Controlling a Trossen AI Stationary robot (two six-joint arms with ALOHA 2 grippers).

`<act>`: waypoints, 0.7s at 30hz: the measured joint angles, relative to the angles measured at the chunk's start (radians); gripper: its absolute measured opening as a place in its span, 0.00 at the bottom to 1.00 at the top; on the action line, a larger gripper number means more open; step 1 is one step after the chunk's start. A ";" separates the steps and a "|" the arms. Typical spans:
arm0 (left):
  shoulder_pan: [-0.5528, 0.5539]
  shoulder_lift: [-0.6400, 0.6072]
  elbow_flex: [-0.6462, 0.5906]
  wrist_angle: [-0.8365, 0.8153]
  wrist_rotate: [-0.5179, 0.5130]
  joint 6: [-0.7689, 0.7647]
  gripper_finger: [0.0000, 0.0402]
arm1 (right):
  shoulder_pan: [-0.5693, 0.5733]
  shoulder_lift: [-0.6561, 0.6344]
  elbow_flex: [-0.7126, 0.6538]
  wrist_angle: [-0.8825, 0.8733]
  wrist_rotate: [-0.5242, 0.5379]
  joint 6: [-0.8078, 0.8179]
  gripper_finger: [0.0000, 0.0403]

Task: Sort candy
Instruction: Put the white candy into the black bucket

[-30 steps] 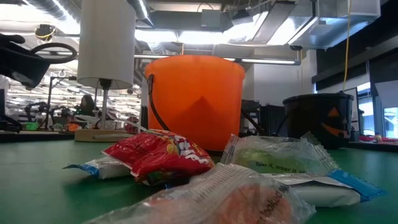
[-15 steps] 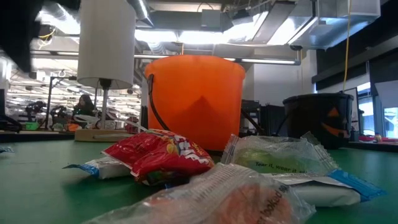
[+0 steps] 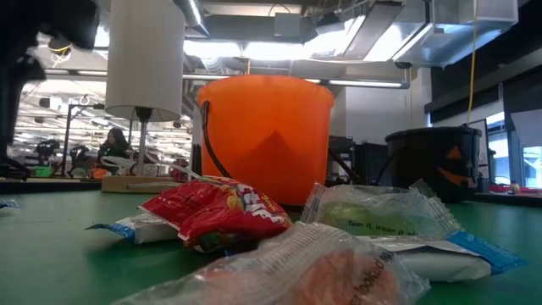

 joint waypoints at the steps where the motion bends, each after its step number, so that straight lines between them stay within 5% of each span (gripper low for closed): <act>1: 0.000 0.001 -0.021 0.021 0.009 -0.002 0.29 | 0.000 0.000 0.000 0.000 0.000 0.000 0.41; 11: 0.000 0.000 -0.200 0.225 0.032 -0.081 0.57 | 0.000 0.000 0.000 -0.006 -0.015 0.004 0.41; 21: 0.019 -0.005 -0.255 0.280 0.040 -0.122 0.62 | 0.000 0.000 0.000 -0.006 -0.015 0.004 0.41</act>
